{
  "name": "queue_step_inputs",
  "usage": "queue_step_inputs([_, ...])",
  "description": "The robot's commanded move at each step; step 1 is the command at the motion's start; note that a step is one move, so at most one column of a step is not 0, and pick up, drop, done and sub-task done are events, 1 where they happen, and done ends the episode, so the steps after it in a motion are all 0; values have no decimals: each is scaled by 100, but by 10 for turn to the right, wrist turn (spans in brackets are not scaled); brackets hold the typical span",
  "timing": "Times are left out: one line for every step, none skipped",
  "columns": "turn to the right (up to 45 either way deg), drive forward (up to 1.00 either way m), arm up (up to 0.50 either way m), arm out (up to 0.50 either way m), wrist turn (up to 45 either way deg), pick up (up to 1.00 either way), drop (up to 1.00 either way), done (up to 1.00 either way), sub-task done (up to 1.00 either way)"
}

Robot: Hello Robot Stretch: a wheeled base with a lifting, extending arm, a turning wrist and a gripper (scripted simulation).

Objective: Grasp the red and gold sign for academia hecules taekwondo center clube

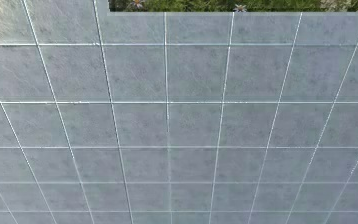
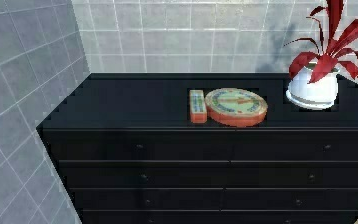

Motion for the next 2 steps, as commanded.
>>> queue_step_inputs([0, 0, 50, 0, 0, 0, 0, 0, 0])
queue_step_inputs([0, 0, 38, 0, 0, 0, 0, 0, 0])
